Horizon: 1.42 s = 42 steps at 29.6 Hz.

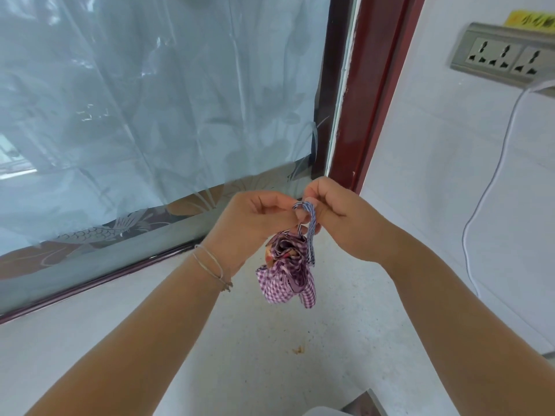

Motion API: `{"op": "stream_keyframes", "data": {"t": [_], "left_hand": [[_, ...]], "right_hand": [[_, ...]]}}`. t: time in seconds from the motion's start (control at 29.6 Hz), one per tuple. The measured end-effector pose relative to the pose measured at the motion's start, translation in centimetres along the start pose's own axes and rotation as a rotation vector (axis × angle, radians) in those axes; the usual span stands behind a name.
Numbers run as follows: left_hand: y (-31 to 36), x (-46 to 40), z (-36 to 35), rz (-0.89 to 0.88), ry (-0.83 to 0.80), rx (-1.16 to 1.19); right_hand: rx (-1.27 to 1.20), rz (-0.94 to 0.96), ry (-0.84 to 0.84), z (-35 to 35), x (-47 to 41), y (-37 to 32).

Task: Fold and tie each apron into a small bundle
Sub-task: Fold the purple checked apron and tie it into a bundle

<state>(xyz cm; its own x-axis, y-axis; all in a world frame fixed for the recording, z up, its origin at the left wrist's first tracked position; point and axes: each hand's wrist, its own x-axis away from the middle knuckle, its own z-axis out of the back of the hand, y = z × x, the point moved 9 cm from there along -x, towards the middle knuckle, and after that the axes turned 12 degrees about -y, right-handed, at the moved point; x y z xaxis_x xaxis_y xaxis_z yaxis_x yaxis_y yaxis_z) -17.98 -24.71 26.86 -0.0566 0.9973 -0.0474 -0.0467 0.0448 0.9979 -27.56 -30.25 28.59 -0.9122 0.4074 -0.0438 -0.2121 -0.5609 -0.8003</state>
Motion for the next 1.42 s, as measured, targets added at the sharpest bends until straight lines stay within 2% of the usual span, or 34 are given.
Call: {"op": "stream_keyframes", "data": {"t": [0.07, 0.17, 0.24, 0.37, 0.44, 0.54, 0.64, 0.74, 0.91, 1.08, 1.15, 1.25, 1.32, 1.42], "left_hand": [[-0.5, 0.5, 0.1, -0.017, 0.122, 0.077], [-1.7, 1.4, -0.1, -0.025, 0.249, 0.209], [-1.7, 1.4, -0.6, -0.029, 0.247, 0.176], [-0.8, 1.1, -0.4, -0.071, 0.264, 0.138], [-0.4, 1.2, 0.1, -0.107, 0.27, 0.148], [0.3, 1.4, 0.2, -0.188, 0.258, 0.106], [1.6, 1.5, 0.1, -0.254, 0.236, 0.0], [2.1, 1.3, 0.4, -0.255, 0.237, -0.092], [2.3, 1.0, 0.5, -0.23, 0.238, -0.211], [3.5, 0.6, -1.1, -0.274, 0.167, -0.537], [3.7, 0.3, -1.9, -0.292, 0.105, -0.617], [3.8, -0.1, -2.8, -0.308, 0.068, -0.727], [4.1, -0.7, -3.0, -0.307, 0.074, -0.724], [4.4, -2.1, -3.4, -0.309, 0.065, -0.757]], "right_hand": [[0.033, 0.037, 0.06, 0.4, 0.2, -0.5], [0.072, 0.044, 0.027, -0.2, 0.2, -0.6], [0.084, 0.042, 0.044, -0.5, 0.4, -0.4], [0.111, 0.124, 0.189, 0.4, 1.3, -1.2], [-0.036, 0.137, 0.224, 0.8, 1.4, -1.2], [-0.423, 0.083, 0.248, 1.3, 1.1, -0.1], [-0.574, 0.058, 0.197, 1.2, 0.9, 0.1], [-0.508, 0.068, 0.124, 1.2, 0.9, -0.6], [-0.448, 0.056, 0.157, 1.9, 1.3, -0.7], [-0.432, -0.062, 0.079, 1.3, 1.5, 0.1], [-0.413, -0.065, 0.112, 1.9, 1.9, 0.2], [-0.326, -0.013, 0.249, 4.3, 2.8, -0.1], [-0.308, 0.025, 0.253, 5.0, 3.1, -0.4], [-0.431, 0.062, 0.273, 5.6, 3.6, 0.6]]}}
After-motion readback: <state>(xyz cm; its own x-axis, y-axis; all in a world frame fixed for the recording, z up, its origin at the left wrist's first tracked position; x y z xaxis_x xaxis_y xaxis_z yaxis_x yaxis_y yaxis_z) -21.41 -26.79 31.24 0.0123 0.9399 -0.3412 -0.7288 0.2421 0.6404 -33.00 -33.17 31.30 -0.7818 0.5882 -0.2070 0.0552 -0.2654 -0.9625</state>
